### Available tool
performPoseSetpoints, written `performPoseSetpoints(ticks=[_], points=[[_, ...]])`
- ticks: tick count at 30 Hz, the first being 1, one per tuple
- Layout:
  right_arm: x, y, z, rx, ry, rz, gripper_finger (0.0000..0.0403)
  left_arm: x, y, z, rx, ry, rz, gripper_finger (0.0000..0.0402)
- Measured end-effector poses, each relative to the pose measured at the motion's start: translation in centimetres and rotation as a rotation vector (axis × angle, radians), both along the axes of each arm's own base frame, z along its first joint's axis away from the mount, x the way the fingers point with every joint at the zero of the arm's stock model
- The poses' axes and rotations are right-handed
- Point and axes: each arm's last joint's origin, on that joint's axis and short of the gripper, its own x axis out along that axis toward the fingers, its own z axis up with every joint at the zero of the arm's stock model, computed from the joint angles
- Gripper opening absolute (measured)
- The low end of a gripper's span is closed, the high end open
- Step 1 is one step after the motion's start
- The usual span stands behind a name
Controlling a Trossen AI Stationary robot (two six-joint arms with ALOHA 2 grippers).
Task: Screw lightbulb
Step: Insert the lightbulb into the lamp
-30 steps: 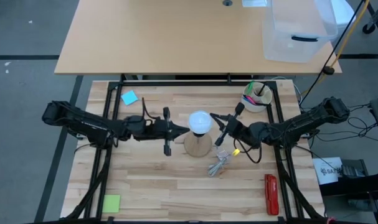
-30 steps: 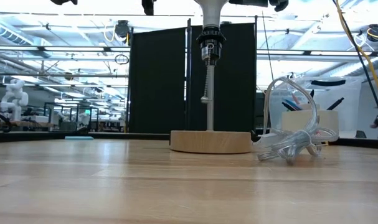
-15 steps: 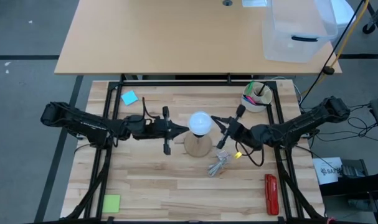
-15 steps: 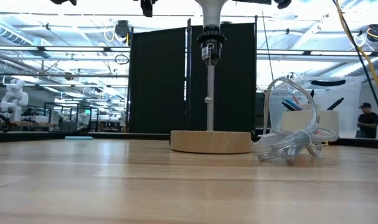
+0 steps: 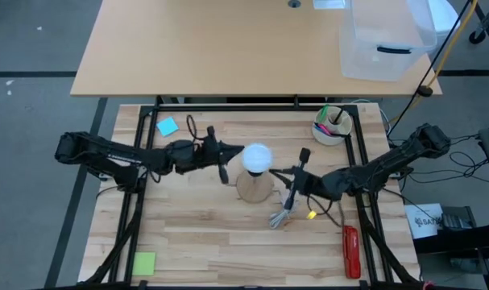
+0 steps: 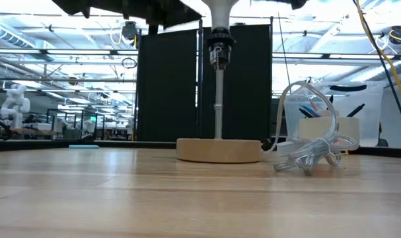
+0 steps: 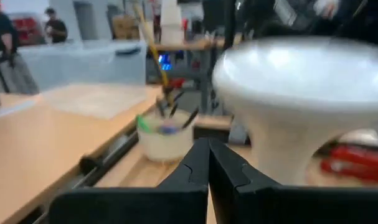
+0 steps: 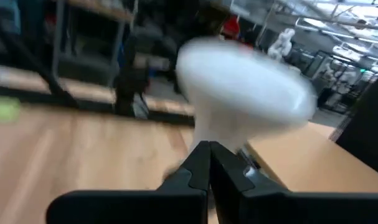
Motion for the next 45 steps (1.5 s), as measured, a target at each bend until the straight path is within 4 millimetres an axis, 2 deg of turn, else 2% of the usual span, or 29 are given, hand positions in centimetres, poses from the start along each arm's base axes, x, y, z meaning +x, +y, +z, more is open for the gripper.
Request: performPoseSetpoints(ticks=[8,15,18,23,28,35,45], points=[[-0.2,0.3,-0.4,0.020,0.026,-0.021,0.0000,-0.4,0.4,0.5,-0.015,-0.019,0.011,0.0000],[-0.1,-0.5,-0.3,-0.001,0.022,-0.143,0.0000,-2.0,-1.4,2.8,0.053,-0.105,-0.053,0.0000],[0.1,-1.1,0.0,-0.011,-0.004,-0.181,0.0000,-2.4,-2.6,3.2,0.080,-0.116,-0.095,0.0000],[0.3,-2.1,0.8,-0.023,-0.055,-0.224,0.0000,-2.6,-4.4,3.2,0.116,-0.110,-0.167,0.0000],[0.5,-2.9,1.2,-0.021,-0.092,-0.236,0.0000,-2.6,-5.3,3.1,0.121,-0.104,-0.200,0.0000],[0.8,-3.4,1.5,-0.015,-0.124,-0.173,0.0000,-1.4,-5.6,1.6,0.118,-0.059,-0.207,0.0000],[0.8,-3.3,1.5,-0.015,-0.127,-0.146,0.0000,-0.7,-4.8,1.0,0.102,-0.049,-0.190,0.0000]])
